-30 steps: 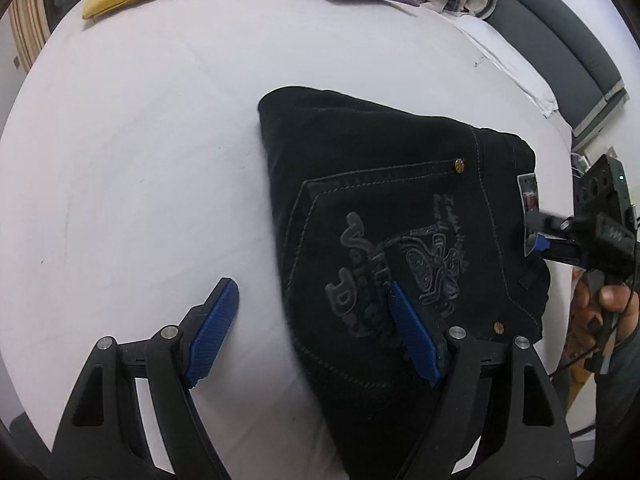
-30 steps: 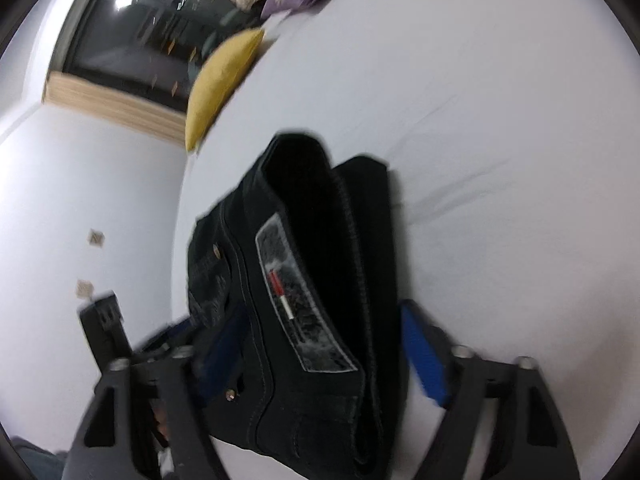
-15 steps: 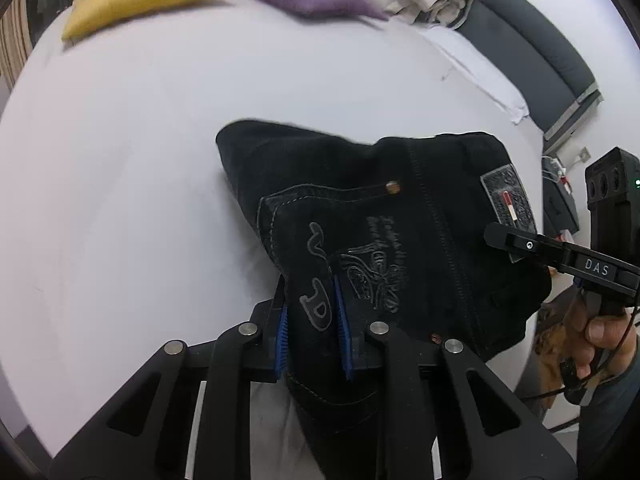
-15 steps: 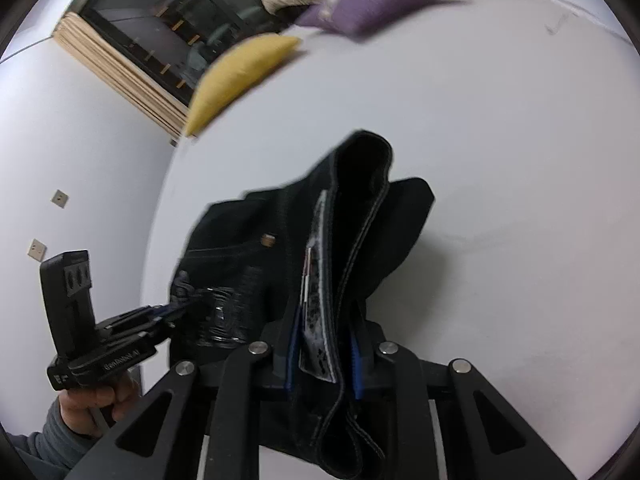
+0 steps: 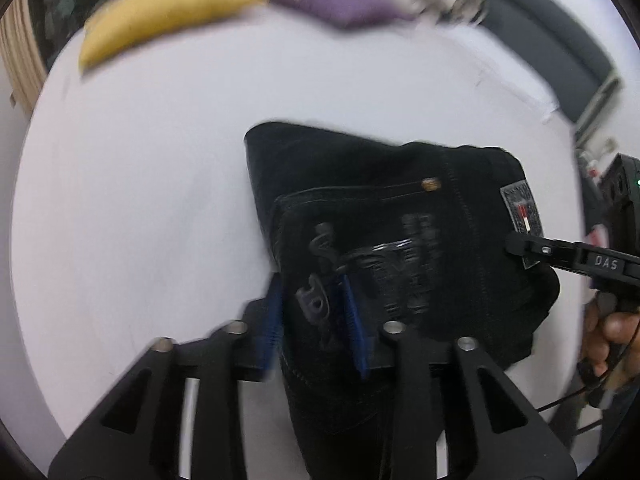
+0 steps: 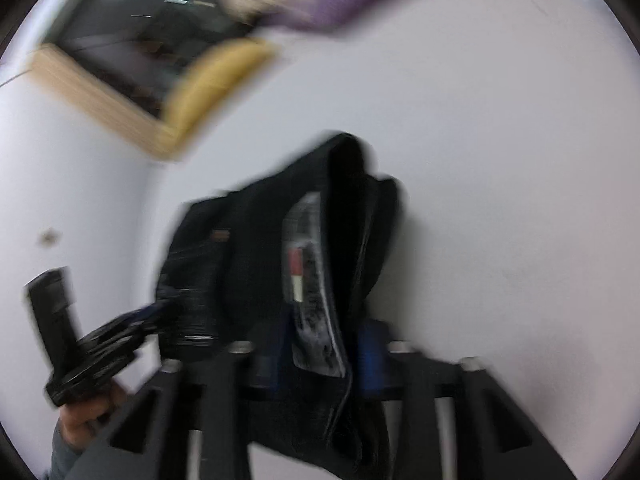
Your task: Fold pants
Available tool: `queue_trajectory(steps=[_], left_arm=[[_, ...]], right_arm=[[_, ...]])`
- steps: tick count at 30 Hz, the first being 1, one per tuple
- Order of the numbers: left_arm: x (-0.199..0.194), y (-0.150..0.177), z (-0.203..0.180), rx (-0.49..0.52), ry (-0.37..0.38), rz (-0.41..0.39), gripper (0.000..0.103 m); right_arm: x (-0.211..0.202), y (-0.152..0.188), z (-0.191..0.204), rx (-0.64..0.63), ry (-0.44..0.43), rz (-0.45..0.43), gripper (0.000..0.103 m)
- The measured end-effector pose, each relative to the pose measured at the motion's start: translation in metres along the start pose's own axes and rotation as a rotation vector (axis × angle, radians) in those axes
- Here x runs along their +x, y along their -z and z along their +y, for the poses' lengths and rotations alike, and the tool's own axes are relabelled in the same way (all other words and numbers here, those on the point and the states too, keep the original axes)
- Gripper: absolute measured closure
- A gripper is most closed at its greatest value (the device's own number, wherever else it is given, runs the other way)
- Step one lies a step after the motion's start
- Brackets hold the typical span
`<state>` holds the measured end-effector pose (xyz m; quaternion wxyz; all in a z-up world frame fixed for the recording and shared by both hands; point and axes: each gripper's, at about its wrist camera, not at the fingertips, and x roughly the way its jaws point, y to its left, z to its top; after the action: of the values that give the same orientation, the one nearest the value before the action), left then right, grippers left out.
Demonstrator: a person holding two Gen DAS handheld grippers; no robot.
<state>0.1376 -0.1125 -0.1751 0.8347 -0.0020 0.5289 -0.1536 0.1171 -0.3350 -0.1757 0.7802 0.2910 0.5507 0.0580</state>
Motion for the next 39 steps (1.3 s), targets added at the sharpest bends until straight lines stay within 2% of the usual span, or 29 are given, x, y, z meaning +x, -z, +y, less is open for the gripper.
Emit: queue_trajectory(steps=[1,2,3,4,6,8,9,11,12,13,14,15,17,19,21,23,27,30,33,38,39], left_arm=[[0.003,0.006,0.009,-0.036,0.007,-0.003,0.050],[-0.004,0.013,0.019,-0.078,0.012,-0.027,0.040],[-0.010,0.017,0.024,-0.092,0.001,-0.045,0.032],[-0.019,0.022,0.030,-0.101,-0.018,-0.073,0.029],[-0.040,0.030,0.038,-0.115,-0.044,-0.137,0.026],[-0.074,0.041,0.036,-0.118,-0.103,-0.244,0.026],[-0.093,0.045,0.034,-0.117,-0.129,-0.307,0.026],[-0.148,0.056,0.024,-0.092,-0.196,-0.500,0.025],[-0.171,0.060,0.017,-0.077,-0.234,-0.585,0.020],[-0.202,0.068,0.008,-0.056,-0.289,-0.704,0.014],[-0.229,0.076,-0.002,-0.038,-0.338,-0.809,0.000],[-0.260,0.087,-0.015,-0.015,-0.386,-0.945,0.000],[-0.302,0.097,-0.034,0.019,-0.420,-1.068,0.000],[-0.340,0.105,-0.051,0.069,-0.396,-1.120,0.000],[-0.366,0.109,-0.063,0.128,-0.334,-1.112,0.000],[-0.382,0.111,-0.072,0.168,-0.299,-1.027,0.000],[-0.384,0.117,-0.073,0.100,-0.240,-0.916,0.000],[-0.354,0.114,-0.082,0.073,-0.298,-0.815,0.000],[-0.323,0.106,-0.078,0.027,-0.294,-0.673,0.000],[-0.264,0.103,-0.080,-0.018,-0.233,-0.452,0.000],[-0.258,0.120,-0.082,-0.023,-0.225,-0.436,0.000]], right_arm=[[0.003,0.006,-0.015,0.063,0.015,0.010,0.036],[-0.003,0.012,-0.023,0.095,-0.040,-0.019,0.034],[-0.013,0.018,-0.025,0.099,-0.047,-0.047,0.029],[-0.023,0.022,-0.027,0.091,-0.013,-0.080,0.025],[-0.048,0.031,-0.029,0.073,0.019,-0.172,0.024],[-0.075,0.042,-0.026,0.054,0.043,-0.254,0.024],[-0.090,0.048,-0.020,0.027,0.064,-0.311,0.024],[-0.120,0.053,0.002,-0.054,0.094,-0.434,0.024],[-0.143,0.061,0.020,-0.118,0.122,-0.526,0.024],[-0.158,0.062,0.036,-0.159,0.138,-0.596,0.018],[-0.174,0.065,0.045,-0.192,0.145,-0.661,0.014],[-0.194,0.071,0.062,-0.232,0.150,-0.755,0.002],[-0.232,0.087,0.089,-0.301,0.144,-0.926,0.000],[-0.264,0.102,0.116,-0.375,0.139,-1.053,0.000],[-0.290,0.117,0.136,-0.430,0.143,-1.130,0.000],[-0.308,0.132,0.151,-0.476,0.148,-1.149,0.000],[-0.325,0.155,0.169,-0.524,0.177,-1.148,0.000],[-0.320,0.163,0.166,-0.502,0.189,-1.040,0.000],[-0.299,0.164,0.157,-0.444,0.213,-0.885,0.000],[-0.245,0.161,0.140,-0.353,0.276,-0.674,0.000],[-0.236,0.158,0.137,-0.329,0.282,-0.637,0.000]])
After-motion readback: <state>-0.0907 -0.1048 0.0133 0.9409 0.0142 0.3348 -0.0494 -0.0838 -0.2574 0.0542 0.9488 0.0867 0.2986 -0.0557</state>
